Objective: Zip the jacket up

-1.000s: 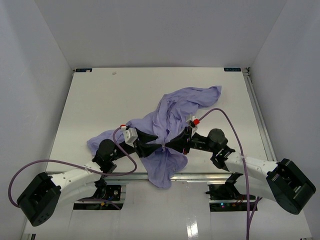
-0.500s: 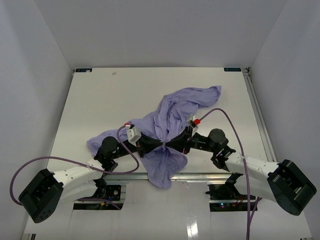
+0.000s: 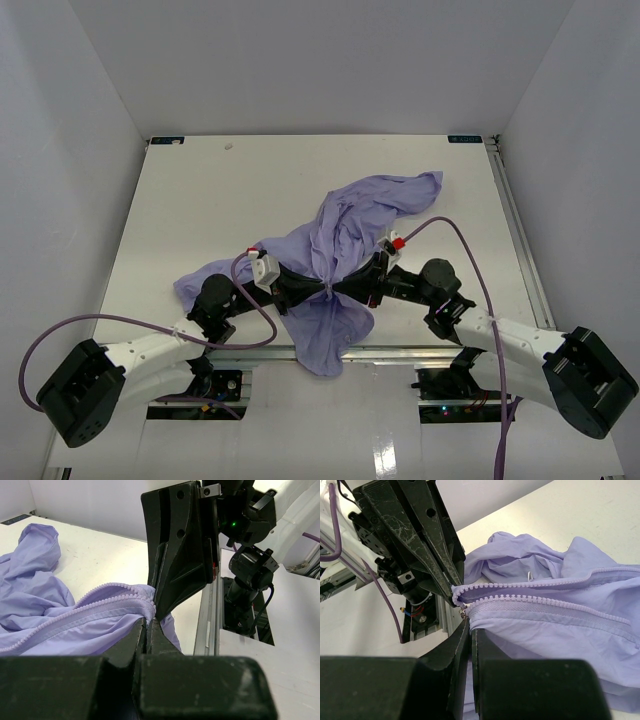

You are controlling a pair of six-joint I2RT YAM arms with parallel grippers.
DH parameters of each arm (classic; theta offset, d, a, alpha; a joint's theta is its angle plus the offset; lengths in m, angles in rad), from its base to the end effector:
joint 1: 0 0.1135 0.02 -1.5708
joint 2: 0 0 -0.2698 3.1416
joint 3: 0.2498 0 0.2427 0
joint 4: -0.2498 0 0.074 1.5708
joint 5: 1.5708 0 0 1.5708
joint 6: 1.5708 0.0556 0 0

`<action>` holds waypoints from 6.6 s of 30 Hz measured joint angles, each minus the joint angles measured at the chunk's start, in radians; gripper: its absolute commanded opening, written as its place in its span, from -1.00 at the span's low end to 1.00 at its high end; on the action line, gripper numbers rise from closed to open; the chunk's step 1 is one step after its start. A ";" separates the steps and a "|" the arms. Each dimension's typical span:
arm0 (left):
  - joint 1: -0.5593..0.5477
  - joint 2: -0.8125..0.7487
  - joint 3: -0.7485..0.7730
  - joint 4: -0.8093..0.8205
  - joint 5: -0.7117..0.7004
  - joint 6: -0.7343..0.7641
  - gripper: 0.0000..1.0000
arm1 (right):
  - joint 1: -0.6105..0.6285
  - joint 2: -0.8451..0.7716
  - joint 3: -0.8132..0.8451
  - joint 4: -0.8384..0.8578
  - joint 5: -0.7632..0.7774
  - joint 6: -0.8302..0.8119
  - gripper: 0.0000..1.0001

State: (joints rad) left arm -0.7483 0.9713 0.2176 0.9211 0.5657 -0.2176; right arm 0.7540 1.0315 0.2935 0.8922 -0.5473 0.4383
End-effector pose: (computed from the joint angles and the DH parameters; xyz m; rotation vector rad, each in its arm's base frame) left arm 0.1260 -0.1576 0.2392 0.8659 1.2750 -1.1760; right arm 0.1375 0.1688 0.2498 -0.7263 1.4139 1.3410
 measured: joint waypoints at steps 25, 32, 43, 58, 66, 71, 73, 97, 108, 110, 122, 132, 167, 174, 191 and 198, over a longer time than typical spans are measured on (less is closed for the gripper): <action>0.000 0.041 0.026 -0.007 0.026 -0.036 -1.00 | 0.001 -0.059 -0.004 -0.015 0.023 -0.003 -0.84; 0.000 0.058 0.036 -0.031 0.027 -0.041 -1.00 | 0.001 -0.060 -0.004 -0.027 0.027 -0.003 -0.84; 0.000 0.080 0.038 -0.018 0.052 -0.046 -1.00 | -0.008 -0.059 -0.003 -0.031 0.033 -0.005 -0.84; 0.004 0.126 0.054 -0.019 0.070 -0.044 -1.00 | -0.028 -0.023 0.028 -0.069 0.032 -0.004 -0.84; 0.006 0.128 0.060 -0.028 0.066 -0.034 -1.00 | -0.033 -0.022 0.037 -0.084 0.033 -0.004 -0.84; 0.006 0.154 0.072 -0.037 0.052 -0.030 -1.00 | -0.037 -0.022 0.049 -0.108 0.035 -0.006 -0.84; 0.006 0.164 0.076 -0.042 0.046 -0.027 -1.00 | -0.039 -0.022 0.057 -0.119 0.036 -0.008 -0.84; 0.005 0.101 0.092 -0.239 -0.099 -0.097 -1.00 | -0.040 -0.073 0.064 -0.217 0.115 -0.037 -0.05; 0.005 0.094 0.092 -0.248 -0.098 -0.098 -1.00 | 0.001 -0.223 0.069 -0.446 0.307 -0.033 -0.14; 0.005 0.094 0.092 -0.248 -0.098 -0.098 -1.00 | 0.034 -0.242 0.069 -0.467 0.331 -0.034 -0.14; 0.005 0.094 0.092 -0.248 -0.094 -0.100 -1.00 | 0.334 -0.250 0.075 -0.542 0.591 -0.057 -0.08; 0.005 0.094 0.092 -0.247 -0.094 -0.105 -1.00 | 0.407 -0.128 0.130 -0.609 0.825 -0.057 -0.08; 0.005 0.100 0.092 -0.248 -0.089 -0.106 -1.00 | 0.578 0.130 0.295 -0.688 1.223 -0.047 -0.49; 0.005 0.100 0.092 -0.244 -0.081 -0.105 -1.00 | 0.598 0.140 0.334 -0.747 1.300 -0.037 -0.85; 0.000 0.096 0.093 -0.241 -0.101 -0.059 -1.00 | 0.608 0.161 0.485 -0.997 1.315 -0.108 -0.85; 0.000 0.089 0.116 -0.251 -0.106 -0.041 -1.00 | 0.593 0.162 0.528 -1.025 1.313 -0.174 -0.85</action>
State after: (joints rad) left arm -0.7483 1.0608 0.3334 0.6701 0.4593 -0.2589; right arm 1.3474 1.1931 0.8218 -0.1328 0.7659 0.2638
